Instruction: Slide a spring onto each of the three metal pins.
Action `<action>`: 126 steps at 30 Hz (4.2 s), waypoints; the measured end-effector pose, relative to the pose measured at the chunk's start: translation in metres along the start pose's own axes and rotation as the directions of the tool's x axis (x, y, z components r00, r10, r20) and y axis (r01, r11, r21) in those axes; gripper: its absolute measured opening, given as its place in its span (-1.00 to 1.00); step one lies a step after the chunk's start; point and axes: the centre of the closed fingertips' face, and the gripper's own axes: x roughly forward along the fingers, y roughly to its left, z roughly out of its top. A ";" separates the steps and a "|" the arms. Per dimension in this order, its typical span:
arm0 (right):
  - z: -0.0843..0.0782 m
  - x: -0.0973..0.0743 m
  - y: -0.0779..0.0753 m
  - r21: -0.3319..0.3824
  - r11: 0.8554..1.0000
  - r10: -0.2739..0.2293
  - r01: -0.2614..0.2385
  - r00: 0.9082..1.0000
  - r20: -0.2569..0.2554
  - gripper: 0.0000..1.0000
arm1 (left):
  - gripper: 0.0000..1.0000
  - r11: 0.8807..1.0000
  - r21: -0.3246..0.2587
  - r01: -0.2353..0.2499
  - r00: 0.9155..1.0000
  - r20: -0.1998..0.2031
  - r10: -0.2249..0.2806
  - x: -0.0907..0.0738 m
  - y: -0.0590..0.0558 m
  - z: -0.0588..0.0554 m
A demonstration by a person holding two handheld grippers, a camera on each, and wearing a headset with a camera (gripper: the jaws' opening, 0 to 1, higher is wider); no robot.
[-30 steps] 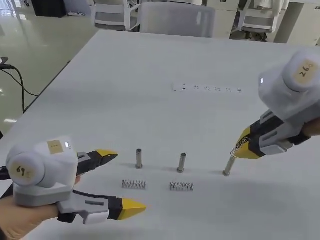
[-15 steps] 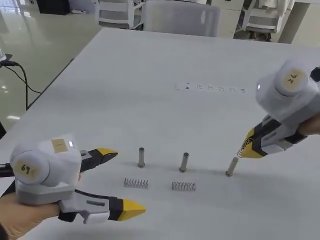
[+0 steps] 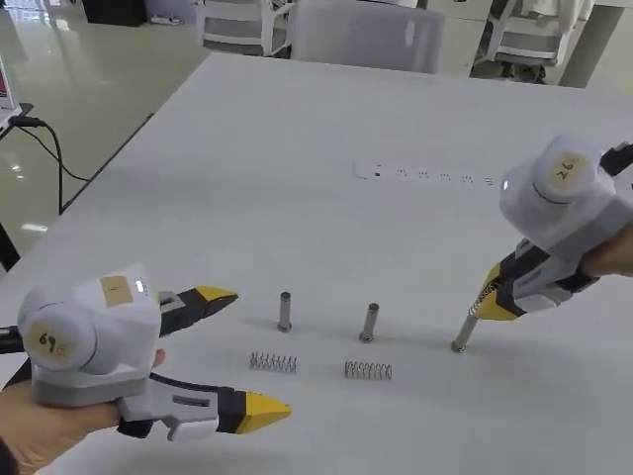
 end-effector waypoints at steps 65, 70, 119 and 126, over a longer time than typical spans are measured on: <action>-0.022 0.053 0.006 -0.006 0.998 0.065 -0.066 0.991 -0.116 -0.73 | 0.62 1.000 0.003 -0.020 0.999 -0.028 0.021 0.001 0.007 -0.002; -0.024 0.057 0.006 0.004 0.998 0.066 -0.066 0.991 -0.120 -0.73 | 0.62 1.000 0.002 -0.021 0.999 -0.030 0.021 0.001 0.007 -0.002; 0.002 0.057 0.015 0.028 0.996 0.089 -0.089 0.996 0.002 0.01 | 0.63 1.000 -0.001 -0.019 0.999 -0.030 0.019 -0.001 0.006 -0.002; 0.015 0.054 0.022 0.002 0.995 0.102 -0.102 0.995 0.015 0.04 | 0.63 1.000 0.001 -0.018 0.999 -0.029 0.018 0.000 0.006 -0.002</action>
